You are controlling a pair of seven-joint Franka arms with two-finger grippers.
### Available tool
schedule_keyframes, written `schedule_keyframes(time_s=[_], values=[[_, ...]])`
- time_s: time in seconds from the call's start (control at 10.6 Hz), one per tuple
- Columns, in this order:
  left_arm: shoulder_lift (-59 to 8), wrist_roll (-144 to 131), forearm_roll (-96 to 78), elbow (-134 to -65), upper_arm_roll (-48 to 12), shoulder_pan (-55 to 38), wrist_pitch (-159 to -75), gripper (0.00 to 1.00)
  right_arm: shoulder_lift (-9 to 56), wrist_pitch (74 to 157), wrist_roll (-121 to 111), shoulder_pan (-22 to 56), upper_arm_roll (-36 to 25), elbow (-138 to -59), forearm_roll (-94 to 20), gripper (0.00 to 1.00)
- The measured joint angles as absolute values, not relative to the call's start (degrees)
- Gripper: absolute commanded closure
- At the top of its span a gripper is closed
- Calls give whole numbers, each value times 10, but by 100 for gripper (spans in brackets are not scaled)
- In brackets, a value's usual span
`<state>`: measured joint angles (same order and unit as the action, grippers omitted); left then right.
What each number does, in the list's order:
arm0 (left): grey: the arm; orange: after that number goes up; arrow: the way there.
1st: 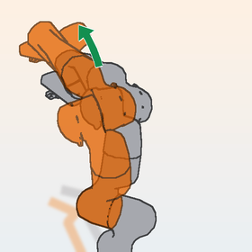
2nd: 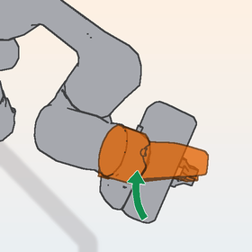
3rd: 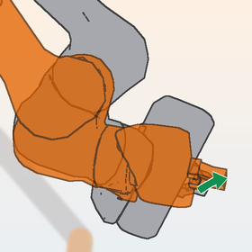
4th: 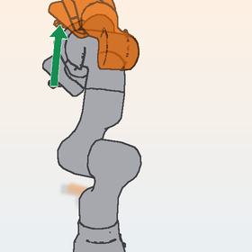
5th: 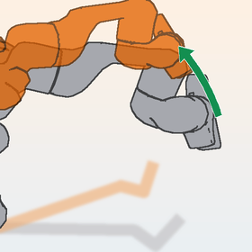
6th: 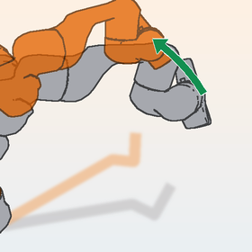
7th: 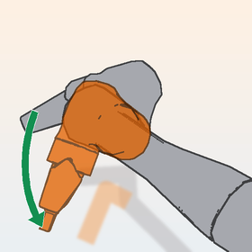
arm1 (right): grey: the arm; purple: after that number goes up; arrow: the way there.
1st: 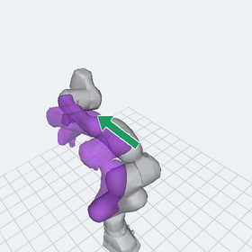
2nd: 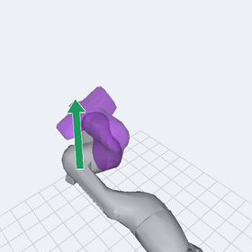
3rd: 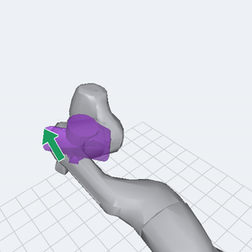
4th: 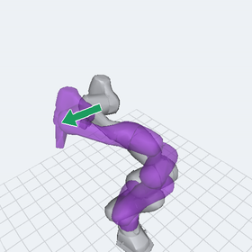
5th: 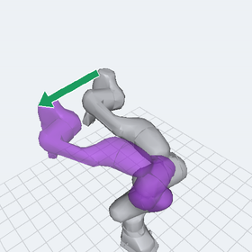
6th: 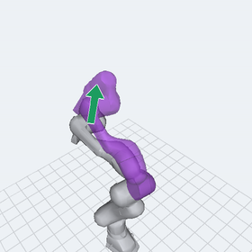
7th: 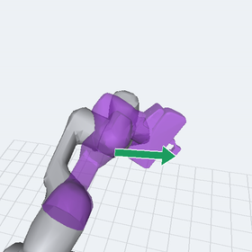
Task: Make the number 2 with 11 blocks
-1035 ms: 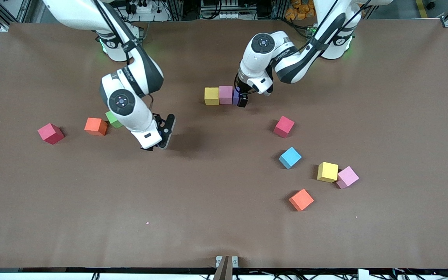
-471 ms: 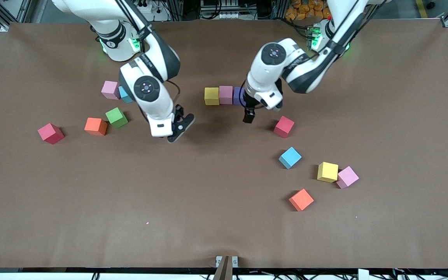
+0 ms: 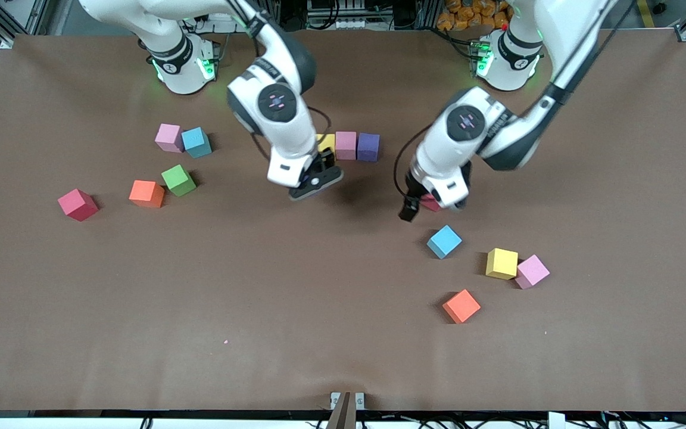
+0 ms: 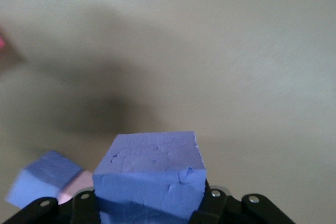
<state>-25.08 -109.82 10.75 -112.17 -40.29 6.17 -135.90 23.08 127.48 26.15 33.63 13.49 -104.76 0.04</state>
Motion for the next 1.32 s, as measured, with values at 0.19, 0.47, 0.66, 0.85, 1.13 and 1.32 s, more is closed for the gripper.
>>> schedule_keyframes(time_s=[0.19,0.47,0.66,0.85,1.13,1.32], values=[[-297,-1019,107,-1033,-394,87,-1275,0,267,1280,392,397,121,-1021,1,71],[-374,-920,108,-909,-364,90,-1191,0,342,1283,533,459,94,-939,16,71],[-396,-870,108,-869,-337,80,-1161,0,372,1283,561,465,90,-910,23,71],[-409,-824,108,-818,-284,44,-1123,0,389,1288,575,471,87,-904,23,71],[-428,-789,108,-772,-250,5,-1116,0,411,1296,582,488,84,-901,25,71],[-453,-752,108,-732,-246,-2,-1116,0,415,1296,585,493,84,-898,29,71]])
